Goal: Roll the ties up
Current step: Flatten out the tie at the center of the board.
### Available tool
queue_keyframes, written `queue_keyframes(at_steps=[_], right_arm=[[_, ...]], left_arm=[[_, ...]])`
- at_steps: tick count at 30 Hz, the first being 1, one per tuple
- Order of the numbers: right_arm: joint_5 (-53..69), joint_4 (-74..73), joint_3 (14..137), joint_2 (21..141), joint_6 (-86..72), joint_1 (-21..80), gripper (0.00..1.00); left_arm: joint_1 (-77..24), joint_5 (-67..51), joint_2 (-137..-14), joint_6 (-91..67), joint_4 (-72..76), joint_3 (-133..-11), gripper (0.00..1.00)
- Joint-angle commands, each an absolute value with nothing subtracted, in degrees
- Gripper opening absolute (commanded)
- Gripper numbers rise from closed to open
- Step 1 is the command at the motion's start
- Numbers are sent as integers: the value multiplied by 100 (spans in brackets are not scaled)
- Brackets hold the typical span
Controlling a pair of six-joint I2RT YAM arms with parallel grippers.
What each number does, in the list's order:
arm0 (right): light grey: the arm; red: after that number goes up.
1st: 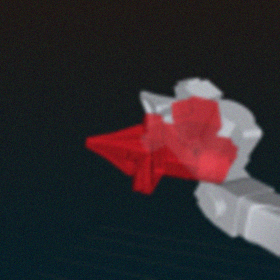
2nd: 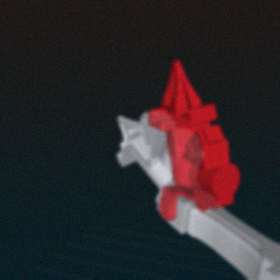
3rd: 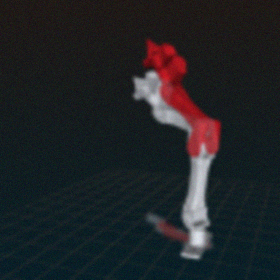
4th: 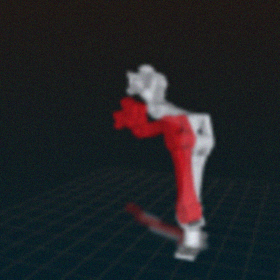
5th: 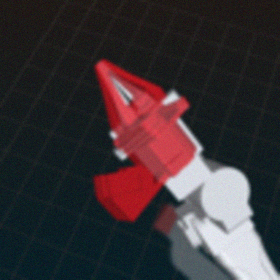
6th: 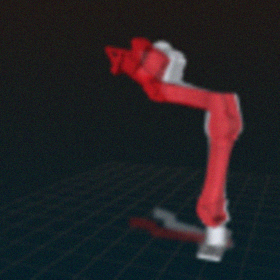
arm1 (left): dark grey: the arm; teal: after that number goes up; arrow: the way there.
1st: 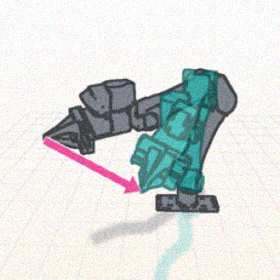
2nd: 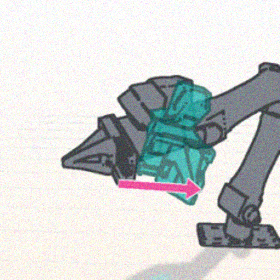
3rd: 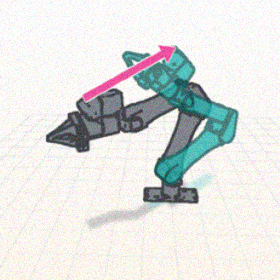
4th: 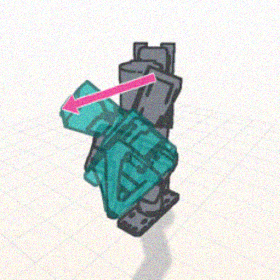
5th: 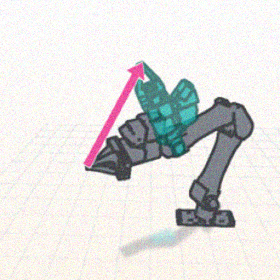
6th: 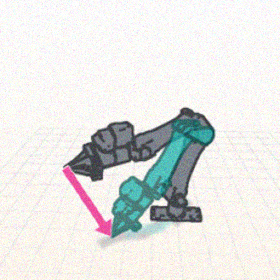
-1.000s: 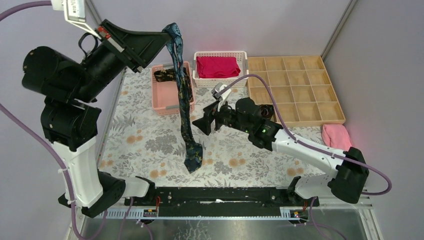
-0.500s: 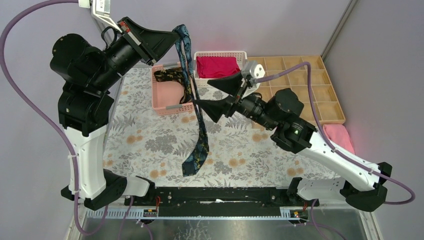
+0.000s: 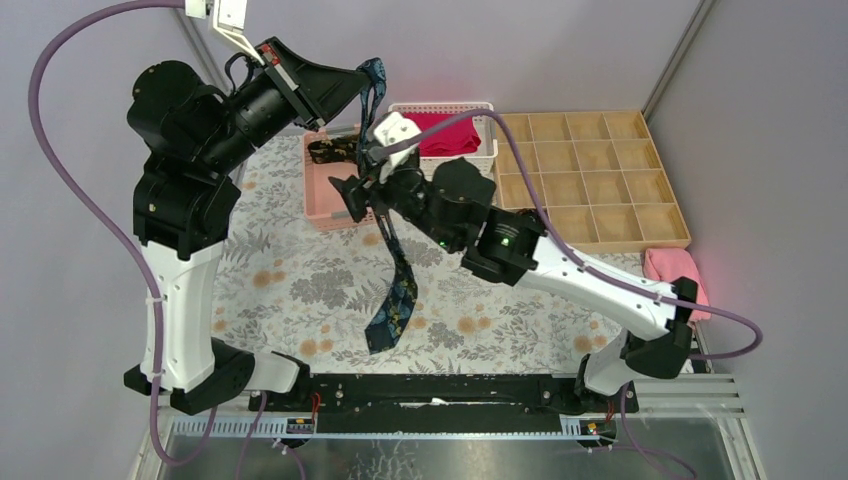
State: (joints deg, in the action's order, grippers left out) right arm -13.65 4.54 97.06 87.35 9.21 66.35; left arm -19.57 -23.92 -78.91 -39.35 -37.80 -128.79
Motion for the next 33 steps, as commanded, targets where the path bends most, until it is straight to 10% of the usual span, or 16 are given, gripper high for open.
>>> queue_keyframes(at_steps=[1, 17, 25, 33], right_arm=[[-3022, 455, 10549, 9178, 1945, 6908, 82], [-4317, 1430, 10282, 9207, 3334, 6987, 66], [-3815, 833, 10420, 9000, 2592, 6987, 0], [-4277, 493, 10590, 8844, 2539, 6887, 0]], left_arm=[[-1995, -2559, -7778, -3935, -3603, -12780, 0], [-1990, -2485, -7550, -3672, -3823, -12647, 0], [-1995, -2507, -7510, -3586, -3822, -12598, 0], [-1995, -2760, -7529, -3481, -3194, -12105, 58]])
